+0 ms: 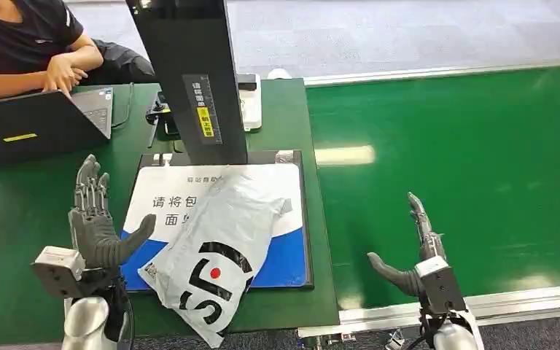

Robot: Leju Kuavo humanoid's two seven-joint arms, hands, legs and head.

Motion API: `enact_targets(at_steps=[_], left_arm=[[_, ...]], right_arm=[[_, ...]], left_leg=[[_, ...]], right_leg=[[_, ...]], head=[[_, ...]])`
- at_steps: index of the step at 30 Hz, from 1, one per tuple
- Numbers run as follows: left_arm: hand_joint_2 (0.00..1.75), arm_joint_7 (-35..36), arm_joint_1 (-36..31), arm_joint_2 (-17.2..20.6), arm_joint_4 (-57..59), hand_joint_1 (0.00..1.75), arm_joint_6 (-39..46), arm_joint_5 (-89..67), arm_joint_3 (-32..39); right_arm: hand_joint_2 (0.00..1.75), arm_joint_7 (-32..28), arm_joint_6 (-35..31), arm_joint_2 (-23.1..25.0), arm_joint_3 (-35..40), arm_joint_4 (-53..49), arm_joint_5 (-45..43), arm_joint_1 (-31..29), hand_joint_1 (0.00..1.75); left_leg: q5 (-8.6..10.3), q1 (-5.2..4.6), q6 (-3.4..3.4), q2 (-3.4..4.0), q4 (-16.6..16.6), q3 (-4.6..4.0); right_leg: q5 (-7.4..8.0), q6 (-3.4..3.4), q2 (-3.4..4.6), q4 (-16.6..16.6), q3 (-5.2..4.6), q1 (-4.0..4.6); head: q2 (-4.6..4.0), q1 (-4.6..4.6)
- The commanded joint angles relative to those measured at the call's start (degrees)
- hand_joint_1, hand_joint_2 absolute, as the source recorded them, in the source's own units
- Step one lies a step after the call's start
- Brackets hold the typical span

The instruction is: Moved the parcel from conveyor to table for the left to box.

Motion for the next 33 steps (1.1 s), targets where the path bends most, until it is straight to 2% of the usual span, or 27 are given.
enact_targets(at_steps=[1,16,17,19,22,23,25,29,30,33], left_arm=[[1.75,1.2,0.0,0.2,-8.8,0.00,-3.5,0.4,-2.6],[1.75,1.1,0.1,0.3,-8.1,0.00,-3.5,0.4,-2.4],[1.75,0.5,0.2,3.2,-9.5,0.00,-9.0,0.0,-5.8],[1.75,4.4,1.1,4.4,-13.6,0.00,-12.6,-2.1,-8.4],[1.75,10.8,1.5,7.0,-13.7,0.00,-16.9,-6.9,-12.3],[1.75,10.2,0.3,8.0,-14.0,0.00,-16.9,-8.5,-13.6],[1.75,17.7,-1.0,9.9,-13.6,0.00,-18.2,-14.5,-15.6],[1.75,18.3,-1.3,10.2,-11.8,0.00,-17.6,-15.9,-16.0],[1.75,21.2,-2.0,12.4,-9.5,0.00,-19.3,-19.4,-18.1],[1.75,21.6,-2.8,14.9,-4.7,0.00,-19.2,-22.6,-21.2]], right_arm=[[1.75,0.6,1.1,3.2,-4.8,-0.8,0.0,1.6,0.00],[1.75,0.6,1.1,3.3,-4.8,-0.7,0.0,1.4,0.00],[1.75,0.7,1.2,2.9,-4.7,0.1,0.0,1.3,0.00],[1.75,0.5,1.3,2.6,-5.1,1.9,-0.4,1.0,0.00],[1.75,0.0,1.5,2.5,-5.1,3.0,-0.6,0.6,0.00],[1.75,-3.5,0.8,2.9,-5.5,2.5,-1.7,-0.5,0.00],[1.75,-1.7,1.2,2.9,-5.2,1.2,-1.7,-1.8,0.00],[1.75,-1.3,1.3,3.0,-4.9,1.1,-1.8,-1.9,0.00],[1.75,-1.1,1.2,3.1,-4.8,1.4,-1.8,-1.8,0.00],[1.75,-0.8,0.7,3.1,-4.1,2.3,-1.9,-2.0,0.00]], left_leg=[[-0.03,0.03,-0.03,-0.09,0.0,0.09],[-0.04,0.00,-0.02,-0.07,-0.1,0.21],[-0.04,0.02,-0.02,-0.06,-0.1,0.20],[-0.05,0.03,-0.03,-0.08,0.0,0.21],[-0.04,0.04,-0.03,-0.08,0.0,0.17],[-0.06,0.06,-0.04,-0.08,-0.1,0.29],[0.00,0.01,-0.03,-0.04,0.0,0.09],[-0.03,0.02,-0.09,-0.05,-0.1,0.42],[-0.02,0.03,-0.09,-0.07,-0.1,0.42],[0.02,0.02,-0.07,-0.14,-0.2,0.37]], right_leg=[[-0.04,-0.09,-0.11,0.0,0.10,0.04],[-0.04,-0.10,-0.10,0.0,0.18,0.02],[-0.04,-0.09,-0.09,0.0,0.18,0.03],[-0.05,-0.11,-0.11,0.0,0.20,0.05],[-0.04,-0.10,-0.11,0.0,0.18,0.06],[-0.05,-0.14,-0.12,-0.1,0.29,0.08],[0.00,-0.09,-0.07,0.0,0.08,0.02],[-0.03,-0.25,-0.10,0.0,0.34,0.05],[-0.02,-0.23,-0.12,-0.1,0.36,0.07],[-0.02,-0.19,-0.18,-0.1,0.33,0.06]], head=[[0.00,-0.02],[0.00,-0.02],[0.00,0.00],[0.00,0.00],[0.00,0.00],[0.00,-0.02],[0.00,-0.02],[0.00,-0.02],[0.00,-0.02],[0.00,-0.02]])
